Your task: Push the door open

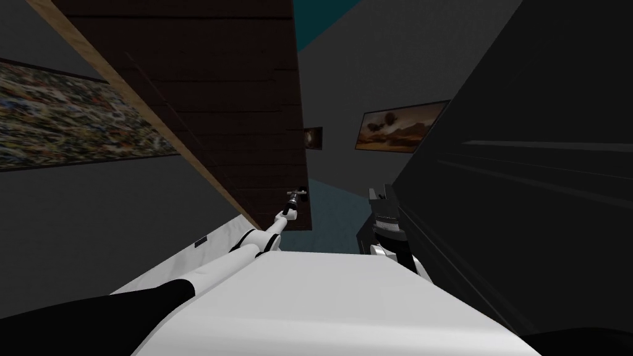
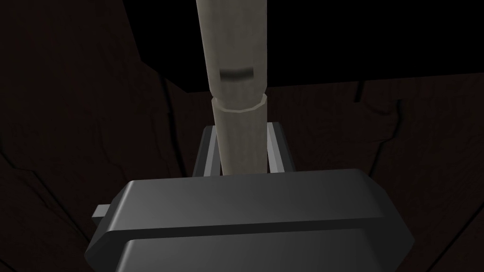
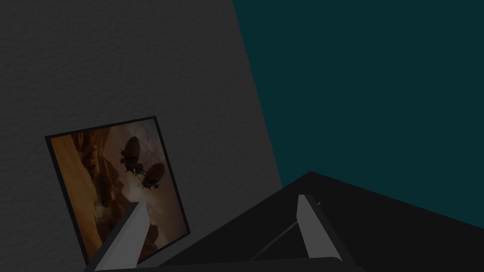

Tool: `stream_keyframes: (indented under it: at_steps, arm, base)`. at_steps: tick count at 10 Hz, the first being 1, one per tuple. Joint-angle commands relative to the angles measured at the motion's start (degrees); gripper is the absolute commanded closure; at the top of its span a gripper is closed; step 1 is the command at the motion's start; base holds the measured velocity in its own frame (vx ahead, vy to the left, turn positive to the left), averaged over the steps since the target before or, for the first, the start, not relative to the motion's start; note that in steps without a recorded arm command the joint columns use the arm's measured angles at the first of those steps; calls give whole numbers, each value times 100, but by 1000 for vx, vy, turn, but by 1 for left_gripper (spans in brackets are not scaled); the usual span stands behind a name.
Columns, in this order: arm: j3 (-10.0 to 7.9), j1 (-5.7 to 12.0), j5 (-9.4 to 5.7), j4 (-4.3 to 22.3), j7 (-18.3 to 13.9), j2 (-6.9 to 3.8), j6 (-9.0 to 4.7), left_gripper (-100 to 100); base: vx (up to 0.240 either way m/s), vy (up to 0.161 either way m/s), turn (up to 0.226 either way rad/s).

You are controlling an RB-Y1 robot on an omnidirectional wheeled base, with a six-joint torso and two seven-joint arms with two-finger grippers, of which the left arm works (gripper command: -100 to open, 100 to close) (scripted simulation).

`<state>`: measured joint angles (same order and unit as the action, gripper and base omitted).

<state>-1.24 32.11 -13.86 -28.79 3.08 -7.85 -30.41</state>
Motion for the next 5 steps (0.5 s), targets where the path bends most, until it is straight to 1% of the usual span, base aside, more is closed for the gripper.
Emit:
stream_keyframes:
  at_steps: [1, 5]
  arm:
    - [-116, 58, -47, 71, 137, 1, -29, 100]
    - [-372, 108, -154, 121, 441, 65, -87, 100]
  base:
    - [122, -29, 79]
    - [199, -72, 94]
